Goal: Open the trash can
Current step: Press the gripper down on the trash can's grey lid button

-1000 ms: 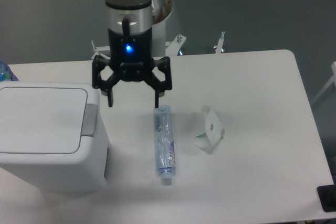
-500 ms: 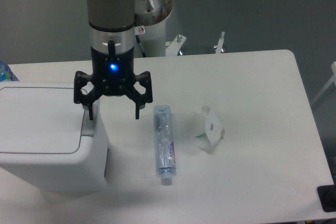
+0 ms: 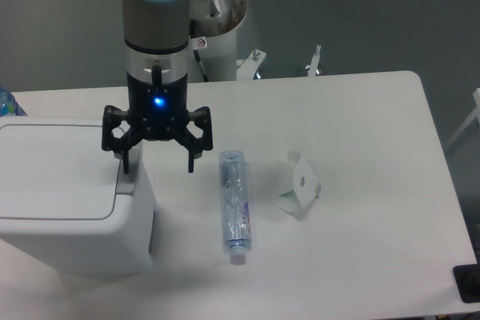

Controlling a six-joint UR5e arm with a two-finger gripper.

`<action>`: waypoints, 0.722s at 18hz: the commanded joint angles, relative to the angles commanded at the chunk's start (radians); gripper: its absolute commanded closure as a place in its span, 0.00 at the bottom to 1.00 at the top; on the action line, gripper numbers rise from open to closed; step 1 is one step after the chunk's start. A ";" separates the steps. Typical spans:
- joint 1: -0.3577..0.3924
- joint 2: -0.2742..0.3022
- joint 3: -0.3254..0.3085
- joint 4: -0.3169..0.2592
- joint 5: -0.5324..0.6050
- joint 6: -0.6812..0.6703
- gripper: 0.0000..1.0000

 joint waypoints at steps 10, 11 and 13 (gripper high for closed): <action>0.002 -0.008 -0.002 0.000 0.000 0.000 0.00; 0.002 -0.008 -0.002 0.000 0.002 0.000 0.00; 0.002 -0.009 -0.002 0.000 0.002 0.000 0.00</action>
